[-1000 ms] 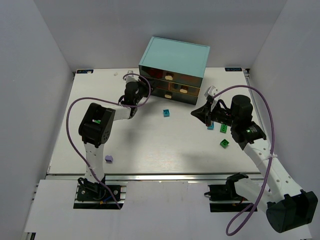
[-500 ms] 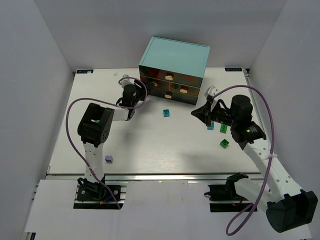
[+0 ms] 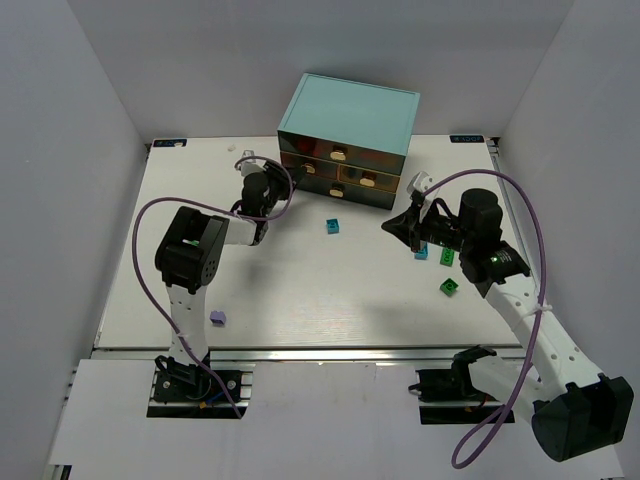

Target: Sort the legos into containers by color

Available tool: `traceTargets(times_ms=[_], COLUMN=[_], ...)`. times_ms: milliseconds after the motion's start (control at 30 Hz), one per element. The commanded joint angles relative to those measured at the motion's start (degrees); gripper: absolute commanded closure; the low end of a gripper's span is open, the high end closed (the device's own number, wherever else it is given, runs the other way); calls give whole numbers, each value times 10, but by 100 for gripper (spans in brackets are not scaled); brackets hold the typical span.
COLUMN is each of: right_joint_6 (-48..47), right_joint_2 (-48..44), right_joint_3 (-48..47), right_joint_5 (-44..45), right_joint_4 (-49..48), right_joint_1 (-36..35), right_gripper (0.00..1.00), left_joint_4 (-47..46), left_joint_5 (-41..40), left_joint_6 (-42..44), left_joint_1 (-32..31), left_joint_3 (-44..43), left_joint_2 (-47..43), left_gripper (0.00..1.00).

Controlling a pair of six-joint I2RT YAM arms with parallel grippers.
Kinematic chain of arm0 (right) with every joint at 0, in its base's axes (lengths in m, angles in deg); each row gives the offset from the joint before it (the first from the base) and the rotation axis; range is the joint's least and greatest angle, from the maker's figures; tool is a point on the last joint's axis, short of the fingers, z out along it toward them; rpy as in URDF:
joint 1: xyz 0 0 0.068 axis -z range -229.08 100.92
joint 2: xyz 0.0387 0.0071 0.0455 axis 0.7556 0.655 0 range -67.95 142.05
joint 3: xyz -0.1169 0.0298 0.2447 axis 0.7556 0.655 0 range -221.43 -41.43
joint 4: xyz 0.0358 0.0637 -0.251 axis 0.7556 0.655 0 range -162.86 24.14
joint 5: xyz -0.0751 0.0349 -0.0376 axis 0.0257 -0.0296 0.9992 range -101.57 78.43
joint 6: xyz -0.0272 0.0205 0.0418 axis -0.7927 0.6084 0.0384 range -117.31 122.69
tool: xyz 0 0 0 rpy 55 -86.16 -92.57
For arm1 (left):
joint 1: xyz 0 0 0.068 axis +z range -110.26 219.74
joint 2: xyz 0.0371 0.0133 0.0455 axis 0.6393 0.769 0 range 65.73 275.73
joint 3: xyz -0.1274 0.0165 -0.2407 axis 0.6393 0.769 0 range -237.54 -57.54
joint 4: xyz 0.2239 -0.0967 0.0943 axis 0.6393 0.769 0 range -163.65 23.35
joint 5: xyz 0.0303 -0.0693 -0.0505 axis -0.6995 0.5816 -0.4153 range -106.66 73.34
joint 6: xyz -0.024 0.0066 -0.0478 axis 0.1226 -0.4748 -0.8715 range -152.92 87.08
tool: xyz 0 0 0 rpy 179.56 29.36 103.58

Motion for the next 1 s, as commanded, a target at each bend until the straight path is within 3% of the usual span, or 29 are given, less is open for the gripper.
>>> traceTargets(times_ms=[0, 200, 400, 733, 867, 967], right_joint_6=[-5, -7, -7, -10, -11, -11], right_joint_2=[2, 4, 6, 6, 6, 6], right_joint_3=[3, 2, 1, 1, 2, 2], right_joint_5=[3, 5, 6, 9, 11, 12], right_joint_4=[-8, -8, -5, -5, -5, -5], right_joint_1=[3, 4, 2, 2, 3, 4], right_gripper=[100, 100, 100, 100, 100, 100], left_joint_4=[-39, -56, -29, -30, -33, -42], left_joint_5=[13, 26, 29, 33, 31, 29], left_joint_6=[-8, -13, -14, -41, -44, -44], left_joint_1=[7, 7, 7, 7, 7, 7], left_joint_3=[4, 0, -28, -65, -66, -46], left_joint_2=[-8, -1, 16, 49, 51, 41], left_gripper=[62, 40, 38, 43, 60, 67])
